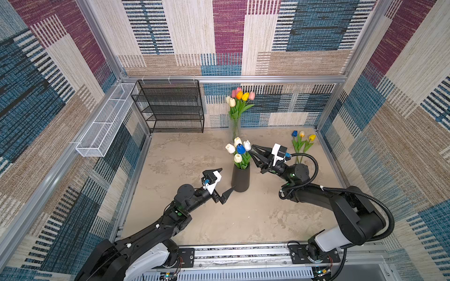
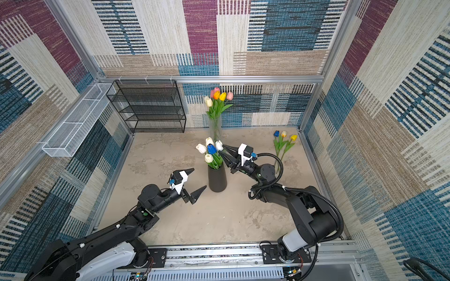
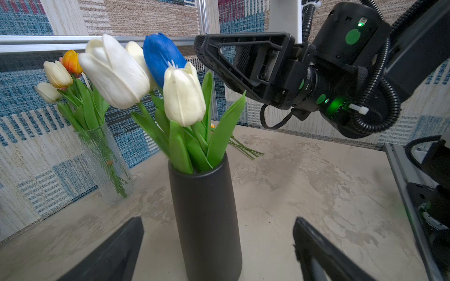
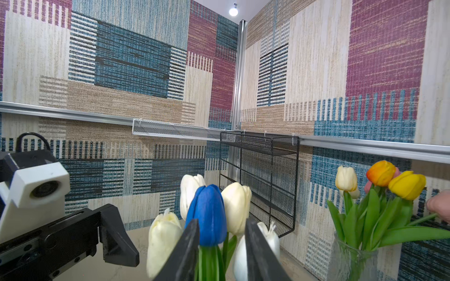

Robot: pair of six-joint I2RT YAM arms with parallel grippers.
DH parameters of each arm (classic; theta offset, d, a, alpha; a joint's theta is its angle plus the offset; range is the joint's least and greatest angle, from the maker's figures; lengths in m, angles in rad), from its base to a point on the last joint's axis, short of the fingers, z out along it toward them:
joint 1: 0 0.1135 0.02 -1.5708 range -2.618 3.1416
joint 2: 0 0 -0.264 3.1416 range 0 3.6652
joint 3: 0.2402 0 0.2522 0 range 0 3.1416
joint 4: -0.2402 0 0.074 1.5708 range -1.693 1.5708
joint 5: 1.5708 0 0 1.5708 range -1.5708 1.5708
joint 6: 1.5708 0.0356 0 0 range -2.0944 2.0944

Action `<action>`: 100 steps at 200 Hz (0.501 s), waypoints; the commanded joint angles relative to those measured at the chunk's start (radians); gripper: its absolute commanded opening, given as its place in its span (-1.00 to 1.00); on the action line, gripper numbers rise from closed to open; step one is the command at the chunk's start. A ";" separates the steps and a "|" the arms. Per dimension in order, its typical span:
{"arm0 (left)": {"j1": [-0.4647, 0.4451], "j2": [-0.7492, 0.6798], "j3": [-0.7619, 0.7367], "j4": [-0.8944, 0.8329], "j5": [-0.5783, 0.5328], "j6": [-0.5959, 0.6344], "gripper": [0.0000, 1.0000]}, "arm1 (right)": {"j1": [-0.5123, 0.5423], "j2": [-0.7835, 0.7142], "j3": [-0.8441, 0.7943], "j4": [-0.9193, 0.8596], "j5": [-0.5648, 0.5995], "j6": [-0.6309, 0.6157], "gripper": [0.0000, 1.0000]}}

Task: Arrange the flowers into the vase
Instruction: 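Open the right gripper and raise it away from the vase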

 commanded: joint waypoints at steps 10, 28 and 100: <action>-0.001 -0.003 0.004 0.019 0.006 0.020 0.97 | -0.001 -0.053 -0.038 -0.016 0.060 -0.041 -0.16; 0.000 -0.006 0.004 0.018 0.009 0.019 0.97 | -0.001 -0.126 -0.067 -0.042 0.093 -0.050 -0.10; -0.002 -0.083 0.071 -0.101 0.115 0.013 0.92 | -0.180 -0.318 0.214 -0.781 0.281 0.015 0.21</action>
